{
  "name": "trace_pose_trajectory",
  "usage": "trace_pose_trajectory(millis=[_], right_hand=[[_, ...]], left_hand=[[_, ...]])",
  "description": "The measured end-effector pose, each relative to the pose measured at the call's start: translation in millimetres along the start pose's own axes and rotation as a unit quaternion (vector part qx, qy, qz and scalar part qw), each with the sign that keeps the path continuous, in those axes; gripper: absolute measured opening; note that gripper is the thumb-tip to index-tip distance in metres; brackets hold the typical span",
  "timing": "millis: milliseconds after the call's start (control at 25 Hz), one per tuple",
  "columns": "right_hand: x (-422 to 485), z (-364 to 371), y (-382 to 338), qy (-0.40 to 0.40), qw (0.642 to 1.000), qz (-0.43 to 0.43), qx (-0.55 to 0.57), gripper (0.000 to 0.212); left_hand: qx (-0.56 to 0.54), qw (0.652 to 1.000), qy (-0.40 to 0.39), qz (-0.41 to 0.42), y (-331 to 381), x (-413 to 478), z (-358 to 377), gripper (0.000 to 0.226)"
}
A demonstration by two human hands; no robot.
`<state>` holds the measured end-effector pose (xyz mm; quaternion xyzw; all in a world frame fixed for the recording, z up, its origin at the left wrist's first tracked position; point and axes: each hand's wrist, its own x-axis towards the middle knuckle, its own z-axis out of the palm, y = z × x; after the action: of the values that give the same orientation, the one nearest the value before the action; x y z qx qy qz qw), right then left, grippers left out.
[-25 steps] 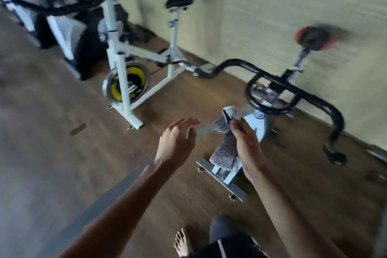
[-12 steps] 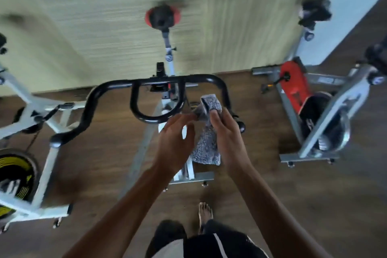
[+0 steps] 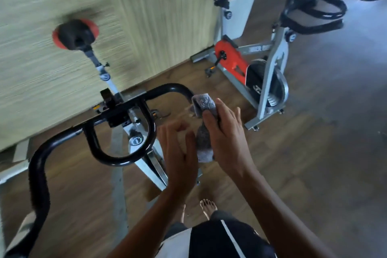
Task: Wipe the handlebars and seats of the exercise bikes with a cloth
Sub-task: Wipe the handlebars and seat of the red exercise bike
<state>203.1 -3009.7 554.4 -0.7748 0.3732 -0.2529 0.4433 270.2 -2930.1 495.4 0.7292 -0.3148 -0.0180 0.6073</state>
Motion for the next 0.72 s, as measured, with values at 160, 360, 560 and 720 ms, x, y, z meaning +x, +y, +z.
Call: trace_pose_trajectory(millis=[160, 360, 560, 720], right_hand=[[2, 6, 15, -0.001, 0.99, 0.136, 0.042, 0.034], [-6, -2, 21, 0.007, 0.969, 0.176, 0.174, 0.017], [-9, -2, 26, 0.105, 0.967, 0.186, 0.135, 0.029], [-7, -4, 31, 0.129, 0.961, 0.184, 0.161, 0.029]], left_hand=[[-0.066, 0.994, -0.088, 0.005, -13, -6, 3, 0.026], [-0.097, 0.981, -0.164, 0.036, -20, -16, 13, 0.034], [-0.127, 0.977, -0.16, 0.053, -32, -10, 30, 0.032], [-0.114, 0.982, -0.133, 0.077, -40, -17, 34, 0.034]])
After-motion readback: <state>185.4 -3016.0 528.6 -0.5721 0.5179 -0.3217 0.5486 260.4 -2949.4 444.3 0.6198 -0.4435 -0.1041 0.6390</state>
